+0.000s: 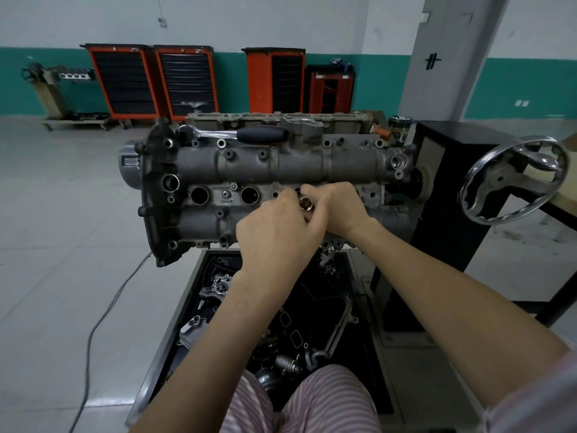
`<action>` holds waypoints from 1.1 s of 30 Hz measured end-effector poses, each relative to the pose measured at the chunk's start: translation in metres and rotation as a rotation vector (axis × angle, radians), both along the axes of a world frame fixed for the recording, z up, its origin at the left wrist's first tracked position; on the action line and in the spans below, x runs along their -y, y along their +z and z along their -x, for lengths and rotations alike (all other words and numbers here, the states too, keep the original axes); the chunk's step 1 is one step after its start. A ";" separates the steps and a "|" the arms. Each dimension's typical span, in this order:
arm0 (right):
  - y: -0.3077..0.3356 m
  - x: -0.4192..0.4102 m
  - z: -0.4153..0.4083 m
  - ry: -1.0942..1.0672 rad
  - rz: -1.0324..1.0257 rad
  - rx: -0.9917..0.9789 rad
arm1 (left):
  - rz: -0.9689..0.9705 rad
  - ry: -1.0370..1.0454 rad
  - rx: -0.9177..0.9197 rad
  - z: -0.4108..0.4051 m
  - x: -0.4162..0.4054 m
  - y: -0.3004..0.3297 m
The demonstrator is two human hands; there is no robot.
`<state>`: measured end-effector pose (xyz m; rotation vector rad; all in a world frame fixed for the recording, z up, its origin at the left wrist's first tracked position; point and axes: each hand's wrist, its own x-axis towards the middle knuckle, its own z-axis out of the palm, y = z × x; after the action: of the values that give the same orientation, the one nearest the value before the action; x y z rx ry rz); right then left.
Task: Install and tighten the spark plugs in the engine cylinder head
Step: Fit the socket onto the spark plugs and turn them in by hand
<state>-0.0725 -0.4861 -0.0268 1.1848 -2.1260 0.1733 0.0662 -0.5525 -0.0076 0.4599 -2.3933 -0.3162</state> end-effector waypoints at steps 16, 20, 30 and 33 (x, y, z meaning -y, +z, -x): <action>0.000 -0.001 -0.002 0.044 0.089 0.042 | -0.031 -0.015 -0.009 0.000 0.000 0.000; 0.002 -0.003 -0.006 0.098 0.177 -0.039 | 0.001 0.022 0.003 0.001 0.000 -0.001; -0.002 0.001 0.002 -0.007 0.049 0.063 | -0.065 -0.038 -0.005 0.000 0.000 -0.001; -0.001 -0.001 -0.001 0.039 0.091 -0.003 | -0.079 -0.003 0.017 0.001 0.000 -0.002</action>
<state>-0.0713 -0.4850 -0.0276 1.1727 -2.0708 0.2822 0.0649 -0.5529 -0.0095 0.4971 -2.4049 -0.4105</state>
